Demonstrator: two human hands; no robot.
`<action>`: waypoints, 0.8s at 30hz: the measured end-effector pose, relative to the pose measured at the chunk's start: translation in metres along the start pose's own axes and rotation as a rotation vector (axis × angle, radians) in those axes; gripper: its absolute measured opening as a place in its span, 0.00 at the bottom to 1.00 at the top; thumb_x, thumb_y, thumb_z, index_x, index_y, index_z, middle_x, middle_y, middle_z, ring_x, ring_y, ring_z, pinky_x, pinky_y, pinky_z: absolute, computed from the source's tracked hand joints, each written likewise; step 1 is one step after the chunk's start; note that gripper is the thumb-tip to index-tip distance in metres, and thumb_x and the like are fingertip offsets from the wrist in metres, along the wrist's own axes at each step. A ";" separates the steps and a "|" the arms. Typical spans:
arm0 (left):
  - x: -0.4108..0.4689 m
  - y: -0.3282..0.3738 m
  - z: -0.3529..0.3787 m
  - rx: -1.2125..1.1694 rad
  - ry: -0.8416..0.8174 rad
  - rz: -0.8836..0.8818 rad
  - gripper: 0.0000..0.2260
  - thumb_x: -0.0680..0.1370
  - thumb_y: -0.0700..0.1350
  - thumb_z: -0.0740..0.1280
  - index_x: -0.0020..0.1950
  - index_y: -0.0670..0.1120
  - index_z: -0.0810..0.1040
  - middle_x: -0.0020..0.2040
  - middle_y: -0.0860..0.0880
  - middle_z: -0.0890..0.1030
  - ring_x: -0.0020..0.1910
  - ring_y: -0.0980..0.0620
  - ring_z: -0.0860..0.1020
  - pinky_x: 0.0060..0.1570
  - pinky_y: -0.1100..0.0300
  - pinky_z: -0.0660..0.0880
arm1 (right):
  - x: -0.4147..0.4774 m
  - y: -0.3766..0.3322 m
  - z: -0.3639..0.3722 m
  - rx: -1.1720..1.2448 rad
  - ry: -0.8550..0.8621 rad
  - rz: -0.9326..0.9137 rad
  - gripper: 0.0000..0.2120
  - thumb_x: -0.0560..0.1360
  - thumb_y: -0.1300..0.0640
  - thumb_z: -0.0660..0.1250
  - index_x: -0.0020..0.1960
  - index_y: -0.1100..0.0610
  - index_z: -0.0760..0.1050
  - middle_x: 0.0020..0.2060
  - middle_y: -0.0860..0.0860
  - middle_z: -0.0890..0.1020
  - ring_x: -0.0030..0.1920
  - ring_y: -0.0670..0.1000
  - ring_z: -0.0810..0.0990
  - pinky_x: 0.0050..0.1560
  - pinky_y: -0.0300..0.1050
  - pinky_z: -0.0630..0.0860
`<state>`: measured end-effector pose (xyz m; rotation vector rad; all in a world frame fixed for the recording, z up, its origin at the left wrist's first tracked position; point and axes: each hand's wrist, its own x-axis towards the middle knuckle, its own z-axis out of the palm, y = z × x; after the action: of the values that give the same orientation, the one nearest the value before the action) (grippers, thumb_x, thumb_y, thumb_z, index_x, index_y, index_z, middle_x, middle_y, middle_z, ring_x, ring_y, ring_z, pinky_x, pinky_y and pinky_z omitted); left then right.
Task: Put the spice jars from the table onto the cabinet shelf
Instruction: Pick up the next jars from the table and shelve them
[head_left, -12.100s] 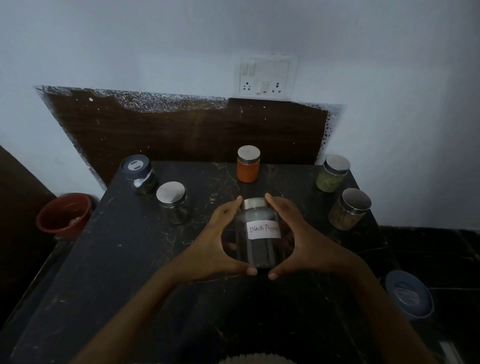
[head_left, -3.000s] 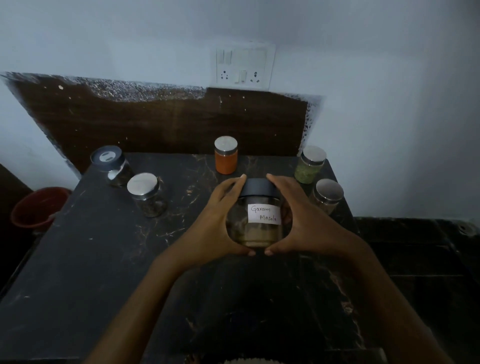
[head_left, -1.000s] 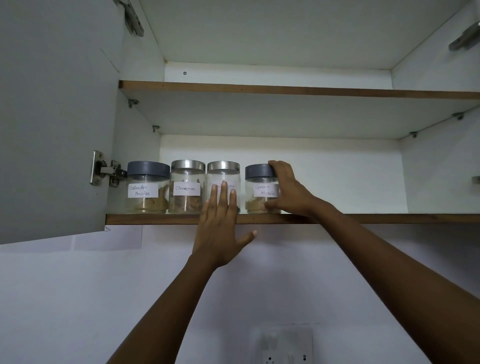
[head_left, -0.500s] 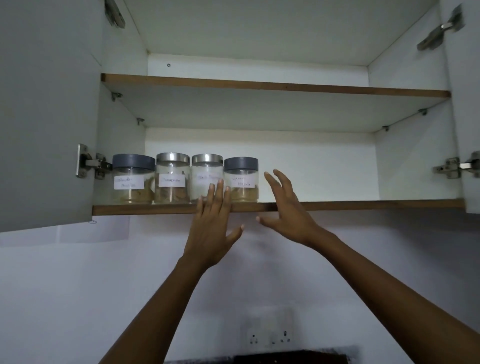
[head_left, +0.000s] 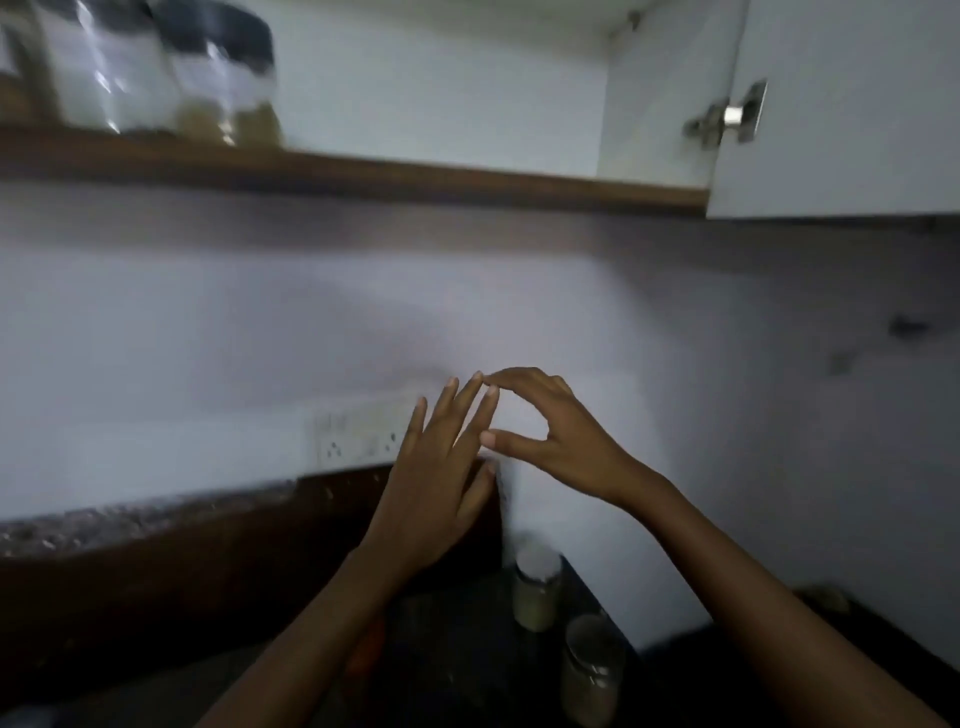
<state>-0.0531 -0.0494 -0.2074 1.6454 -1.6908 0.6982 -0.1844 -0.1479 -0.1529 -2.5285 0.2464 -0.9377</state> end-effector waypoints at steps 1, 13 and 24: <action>-0.007 0.008 0.014 -0.017 -0.037 -0.003 0.27 0.79 0.47 0.57 0.77 0.46 0.53 0.77 0.47 0.54 0.77 0.47 0.49 0.73 0.48 0.47 | -0.014 0.011 -0.002 0.020 -0.018 0.023 0.17 0.73 0.46 0.67 0.60 0.38 0.67 0.56 0.30 0.70 0.59 0.32 0.66 0.61 0.28 0.59; -0.129 0.079 0.207 -0.113 -0.740 -0.183 0.32 0.79 0.48 0.58 0.77 0.51 0.43 0.78 0.50 0.46 0.77 0.51 0.43 0.75 0.47 0.44 | -0.192 0.198 0.063 0.242 -0.353 0.534 0.21 0.74 0.54 0.69 0.65 0.55 0.71 0.65 0.51 0.71 0.66 0.44 0.69 0.63 0.35 0.67; -0.162 0.083 0.249 -0.060 -0.966 -0.389 0.33 0.78 0.48 0.59 0.77 0.54 0.43 0.78 0.54 0.42 0.76 0.48 0.40 0.73 0.47 0.44 | -0.228 0.279 0.117 0.372 -0.350 0.682 0.38 0.66 0.60 0.76 0.71 0.56 0.61 0.69 0.52 0.66 0.70 0.52 0.64 0.67 0.38 0.62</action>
<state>-0.1626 -0.1323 -0.4838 2.3654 -1.8368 -0.4221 -0.2846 -0.2878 -0.4905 -1.9927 0.6931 -0.2379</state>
